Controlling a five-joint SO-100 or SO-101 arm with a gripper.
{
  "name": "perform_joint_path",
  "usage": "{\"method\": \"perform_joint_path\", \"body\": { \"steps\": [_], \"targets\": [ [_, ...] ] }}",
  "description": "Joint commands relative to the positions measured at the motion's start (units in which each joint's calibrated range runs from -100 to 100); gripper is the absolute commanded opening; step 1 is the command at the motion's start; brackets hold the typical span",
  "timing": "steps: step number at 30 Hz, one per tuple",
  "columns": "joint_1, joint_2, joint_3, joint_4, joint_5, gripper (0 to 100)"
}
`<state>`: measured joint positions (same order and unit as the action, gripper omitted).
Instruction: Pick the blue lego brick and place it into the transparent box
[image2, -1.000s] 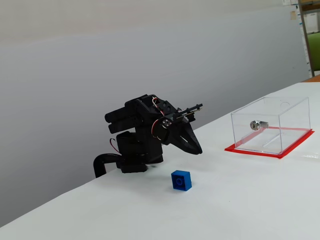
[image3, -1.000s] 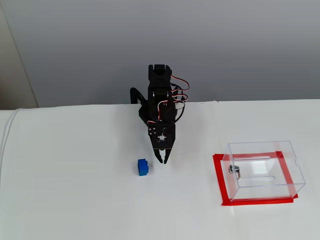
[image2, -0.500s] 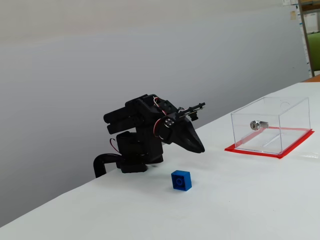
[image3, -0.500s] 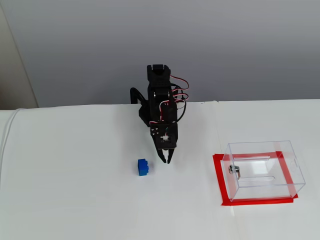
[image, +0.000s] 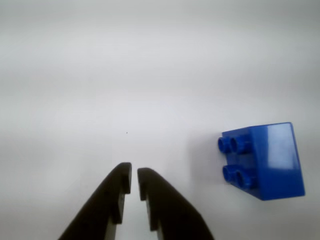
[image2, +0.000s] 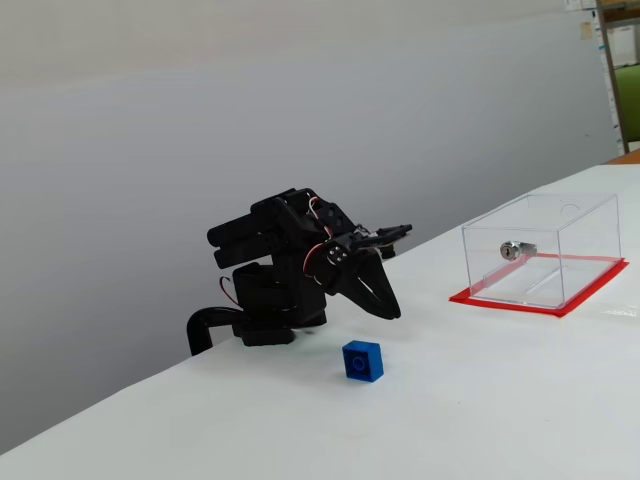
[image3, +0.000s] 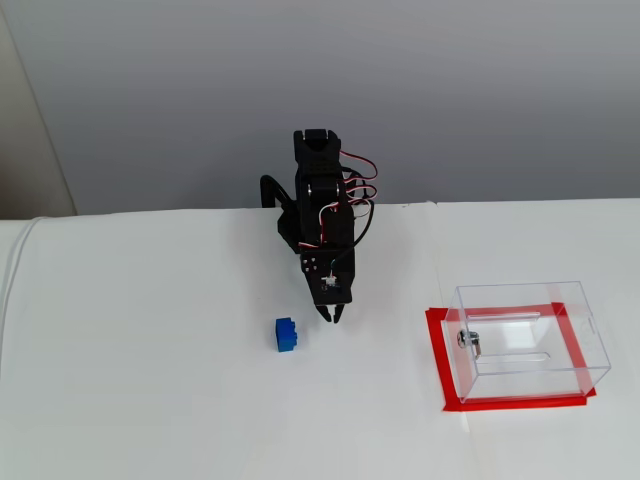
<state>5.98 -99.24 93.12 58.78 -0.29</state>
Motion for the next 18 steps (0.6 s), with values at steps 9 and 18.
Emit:
{"method": "perform_joint_path", "body": {
  "steps": [9,18],
  "targets": [
    [1.00,-0.42,-3.69,-0.30,0.19,1],
    [3.96,-0.42,-3.88,-0.30,0.19,1]
  ]
}}
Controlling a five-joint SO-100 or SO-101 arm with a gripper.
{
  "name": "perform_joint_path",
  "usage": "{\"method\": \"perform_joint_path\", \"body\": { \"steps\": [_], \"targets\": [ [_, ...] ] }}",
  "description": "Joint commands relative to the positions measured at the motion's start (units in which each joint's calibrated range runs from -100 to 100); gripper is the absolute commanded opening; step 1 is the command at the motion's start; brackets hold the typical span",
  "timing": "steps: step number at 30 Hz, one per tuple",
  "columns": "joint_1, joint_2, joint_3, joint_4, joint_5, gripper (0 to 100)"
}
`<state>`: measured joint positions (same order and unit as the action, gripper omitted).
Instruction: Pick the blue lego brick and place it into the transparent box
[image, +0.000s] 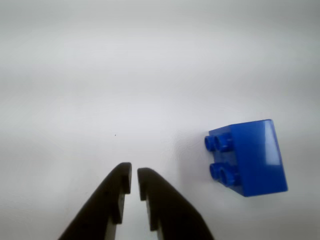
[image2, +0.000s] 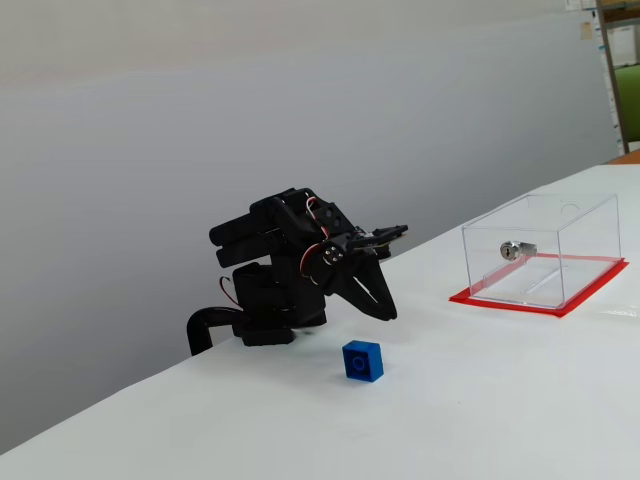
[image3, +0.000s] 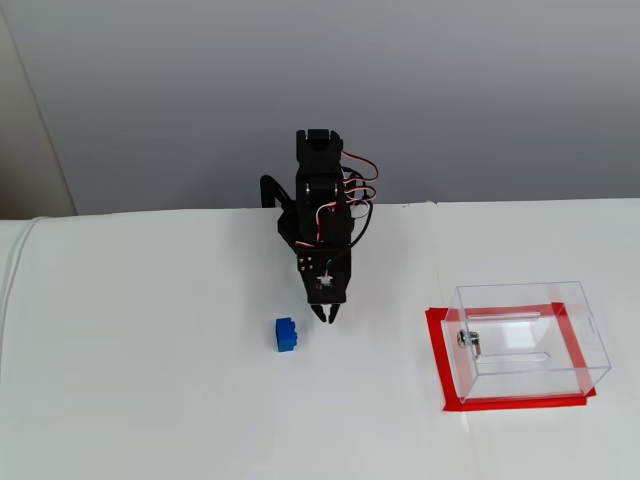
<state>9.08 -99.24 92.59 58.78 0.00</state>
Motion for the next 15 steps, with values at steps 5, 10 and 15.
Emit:
{"method": "perform_joint_path", "body": {
  "steps": [5,10,15],
  "targets": [
    [2.49,-0.42,-3.26,-0.04,-0.16,1],
    [4.19,-0.42,-2.98,0.14,-0.10,1],
    [4.12,-0.42,-2.89,0.14,-0.10,1]
  ]
}}
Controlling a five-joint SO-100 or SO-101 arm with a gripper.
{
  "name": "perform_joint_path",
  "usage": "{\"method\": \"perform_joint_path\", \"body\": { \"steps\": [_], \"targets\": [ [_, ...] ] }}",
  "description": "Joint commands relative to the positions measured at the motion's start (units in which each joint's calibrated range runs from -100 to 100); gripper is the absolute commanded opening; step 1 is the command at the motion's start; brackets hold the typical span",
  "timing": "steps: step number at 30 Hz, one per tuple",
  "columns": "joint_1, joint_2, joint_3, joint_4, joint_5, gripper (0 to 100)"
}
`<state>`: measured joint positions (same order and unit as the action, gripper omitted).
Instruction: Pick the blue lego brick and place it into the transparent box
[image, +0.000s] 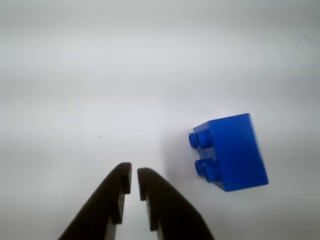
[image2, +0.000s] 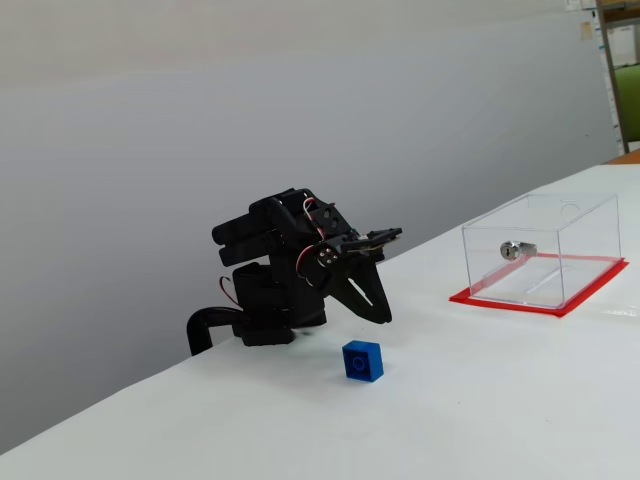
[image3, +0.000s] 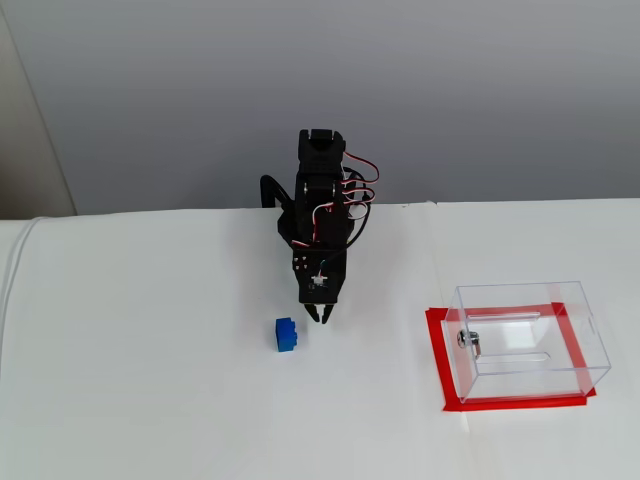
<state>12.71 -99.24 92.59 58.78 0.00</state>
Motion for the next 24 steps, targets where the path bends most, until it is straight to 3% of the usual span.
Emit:
{"method": "perform_joint_path", "body": {
  "steps": [1,15,24],
  "targets": [
    [0.19,-0.42,-3.16,0.14,-0.10,1],
    [-1.59,9.68,-20.52,3.88,-0.26,1],
    [4.85,16.12,-25.50,3.97,-0.52,1]
  ]
}}
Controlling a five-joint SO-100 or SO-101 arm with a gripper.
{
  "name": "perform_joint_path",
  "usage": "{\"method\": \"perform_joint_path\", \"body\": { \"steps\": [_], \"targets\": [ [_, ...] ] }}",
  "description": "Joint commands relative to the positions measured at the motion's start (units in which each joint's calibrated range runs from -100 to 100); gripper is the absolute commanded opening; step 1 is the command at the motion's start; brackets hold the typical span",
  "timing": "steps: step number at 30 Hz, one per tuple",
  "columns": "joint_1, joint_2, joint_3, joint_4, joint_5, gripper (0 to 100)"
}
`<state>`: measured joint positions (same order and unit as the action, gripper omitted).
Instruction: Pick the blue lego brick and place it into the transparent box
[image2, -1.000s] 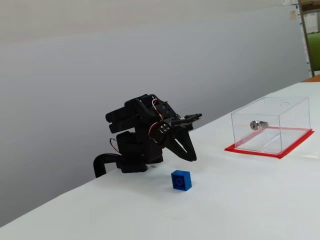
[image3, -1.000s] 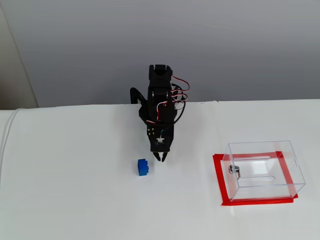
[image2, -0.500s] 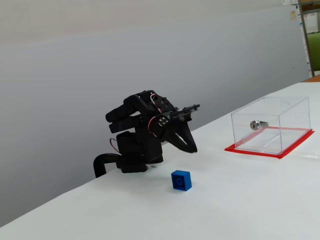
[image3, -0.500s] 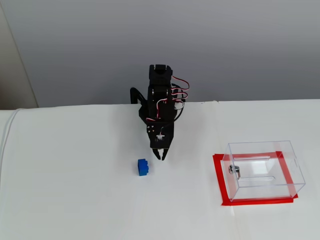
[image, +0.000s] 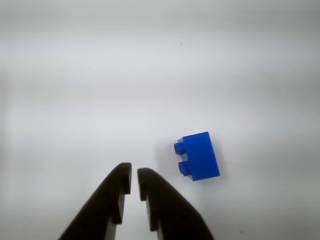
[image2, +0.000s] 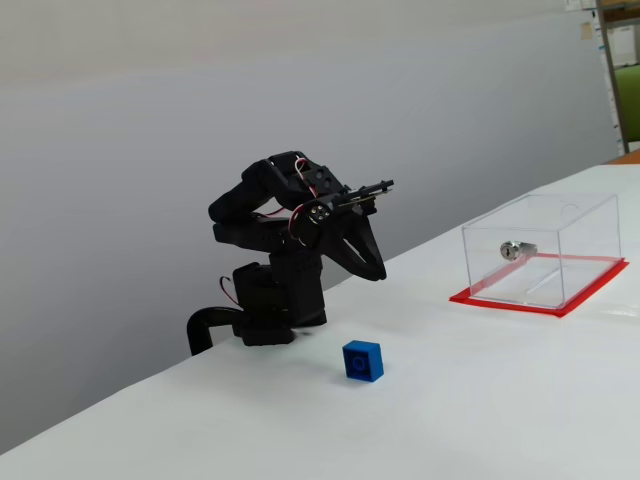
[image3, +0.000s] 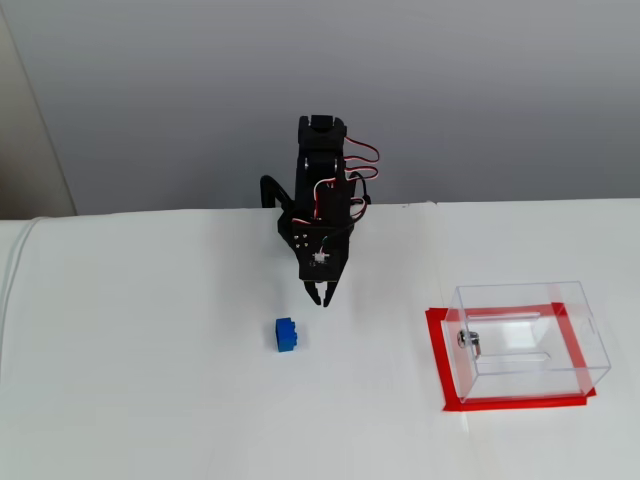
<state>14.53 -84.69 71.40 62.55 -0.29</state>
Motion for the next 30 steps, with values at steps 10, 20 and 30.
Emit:
{"method": "perform_joint_path", "body": {
  "steps": [10,20,30],
  "targets": [
    [19.44,4.55,-6.03,0.54,-0.28,2],
    [27.21,13.80,-8.75,-0.50,-0.28,2],
    [24.10,23.13,-10.92,-4.94,0.29,8]
  ]
}}
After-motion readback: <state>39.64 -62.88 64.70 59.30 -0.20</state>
